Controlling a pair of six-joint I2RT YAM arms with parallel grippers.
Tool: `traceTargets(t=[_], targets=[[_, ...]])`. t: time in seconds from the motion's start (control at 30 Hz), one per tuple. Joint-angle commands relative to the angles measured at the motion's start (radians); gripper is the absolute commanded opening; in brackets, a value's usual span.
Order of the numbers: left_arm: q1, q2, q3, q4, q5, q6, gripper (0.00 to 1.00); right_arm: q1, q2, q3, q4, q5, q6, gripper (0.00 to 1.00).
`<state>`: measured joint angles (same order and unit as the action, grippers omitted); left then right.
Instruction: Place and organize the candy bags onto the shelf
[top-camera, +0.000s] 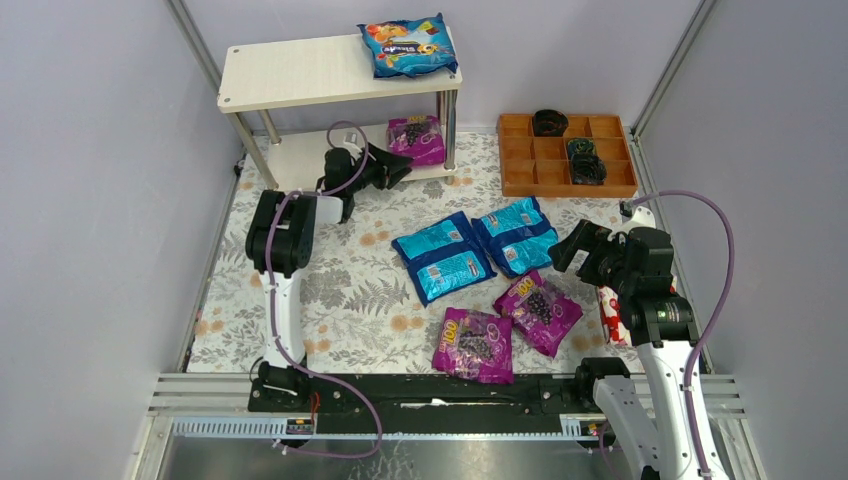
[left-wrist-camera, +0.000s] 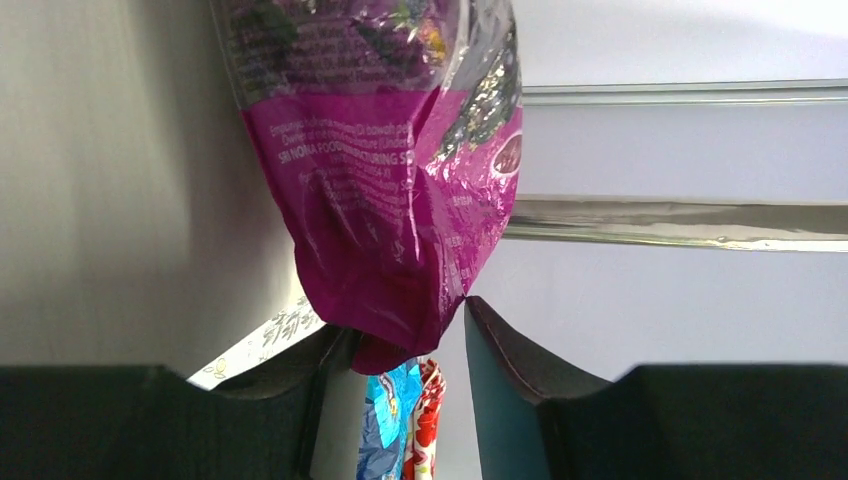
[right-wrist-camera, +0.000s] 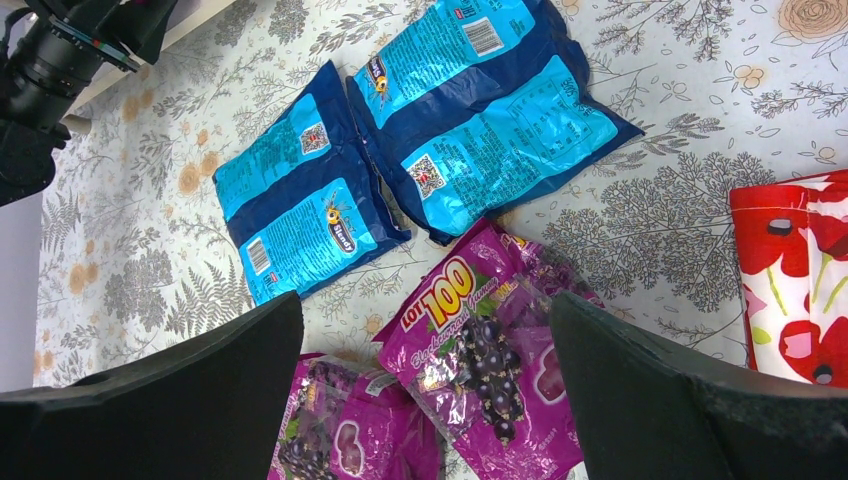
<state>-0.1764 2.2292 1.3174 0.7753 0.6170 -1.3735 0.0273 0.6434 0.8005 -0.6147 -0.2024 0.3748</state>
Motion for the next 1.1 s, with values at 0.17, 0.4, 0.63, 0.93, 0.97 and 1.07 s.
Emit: traceTargets(t=[0.17, 0.4, 0.63, 0.93, 0.97, 1.07], targets=[[-0.006, -0.171, -0.191, 0.019, 0.049, 0.082, 0.75, 0.006, -0.011, 0.003, 0.027, -0.004, 0.01, 1.0], [-0.033, -0.488, -0.412, -0.215, 0.076, 0.26, 0.89, 0.006, 0.006, 0.002, 0.034, -0.023, 0.001, 1.0], [-0.252, -0.718, -0.413, -0.754, 0.021, 0.679, 0.98, 0.006, 0.035, -0.002, 0.047, -0.072, -0.013, 1.0], [-0.348, -0.821, -0.373, -0.814, -0.083, 0.69, 0.99, 0.122, 0.161, 0.01, 0.039, -0.3, -0.044, 1.0], [-0.348, -0.824, -0.352, -0.811, -0.088, 0.683, 0.99, 0.201, 0.194, 0.023, 0.014, -0.253, -0.044, 1.0], [-0.348, -0.84, -0.299, -0.823, -0.118, 0.689, 0.99, 0.444, 0.265, 0.059, -0.019, -0.086, 0.017, 1.0]])
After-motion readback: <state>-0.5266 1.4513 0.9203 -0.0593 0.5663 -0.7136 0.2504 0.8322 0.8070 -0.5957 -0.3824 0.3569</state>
